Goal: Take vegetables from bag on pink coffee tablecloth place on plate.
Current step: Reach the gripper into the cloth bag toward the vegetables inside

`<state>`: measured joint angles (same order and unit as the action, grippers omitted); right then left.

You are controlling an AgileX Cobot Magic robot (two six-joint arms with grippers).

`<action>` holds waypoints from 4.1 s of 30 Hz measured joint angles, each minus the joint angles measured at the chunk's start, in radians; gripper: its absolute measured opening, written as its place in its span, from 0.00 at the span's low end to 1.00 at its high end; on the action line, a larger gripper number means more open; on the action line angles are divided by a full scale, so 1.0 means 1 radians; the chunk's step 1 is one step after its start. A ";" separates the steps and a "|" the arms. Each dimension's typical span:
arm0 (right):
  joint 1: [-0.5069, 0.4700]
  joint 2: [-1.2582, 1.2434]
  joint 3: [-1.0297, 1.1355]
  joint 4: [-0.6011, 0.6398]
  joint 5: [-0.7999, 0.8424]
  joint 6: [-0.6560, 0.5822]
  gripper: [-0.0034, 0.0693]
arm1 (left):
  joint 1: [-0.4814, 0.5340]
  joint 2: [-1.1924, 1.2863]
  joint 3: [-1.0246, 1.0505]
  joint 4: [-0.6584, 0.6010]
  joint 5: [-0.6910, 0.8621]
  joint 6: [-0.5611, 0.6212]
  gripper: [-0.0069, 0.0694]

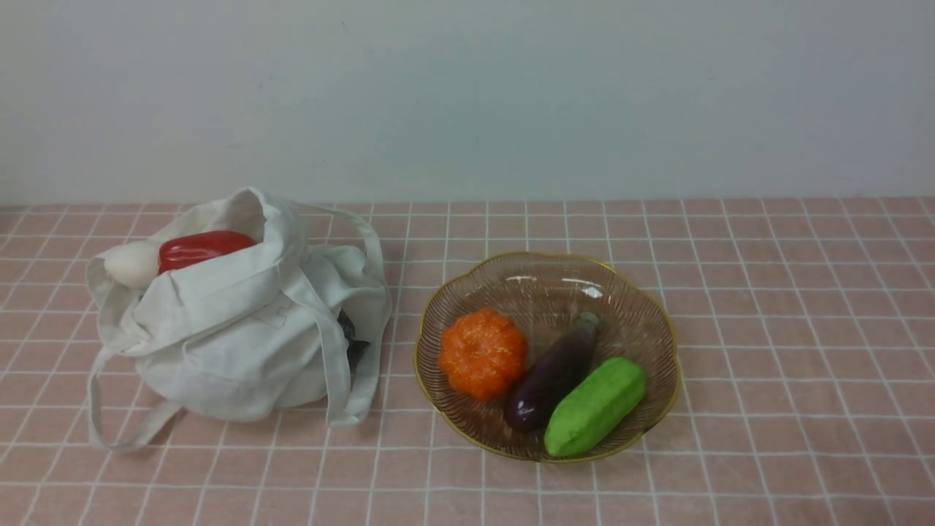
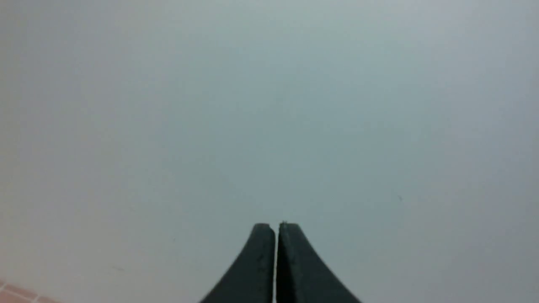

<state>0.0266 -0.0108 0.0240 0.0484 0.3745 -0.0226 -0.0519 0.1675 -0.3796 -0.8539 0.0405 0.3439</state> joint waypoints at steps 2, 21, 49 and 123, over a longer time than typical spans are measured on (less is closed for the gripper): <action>0.000 0.000 0.000 0.000 0.000 0.000 0.03 | 0.000 0.112 -0.087 0.010 0.125 0.047 0.08; 0.000 0.000 0.000 0.000 0.000 0.005 0.03 | 0.106 1.289 -1.021 0.585 1.122 -0.091 0.08; 0.000 0.000 0.000 0.000 0.000 0.005 0.03 | 0.120 1.761 -1.261 0.694 1.078 0.200 0.88; 0.000 0.000 0.000 0.000 0.000 0.004 0.03 | 0.120 1.881 -1.267 0.929 0.976 0.159 0.44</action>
<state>0.0266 -0.0108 0.0240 0.0484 0.3745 -0.0185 0.0678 2.0486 -1.6465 0.0750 1.0164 0.5031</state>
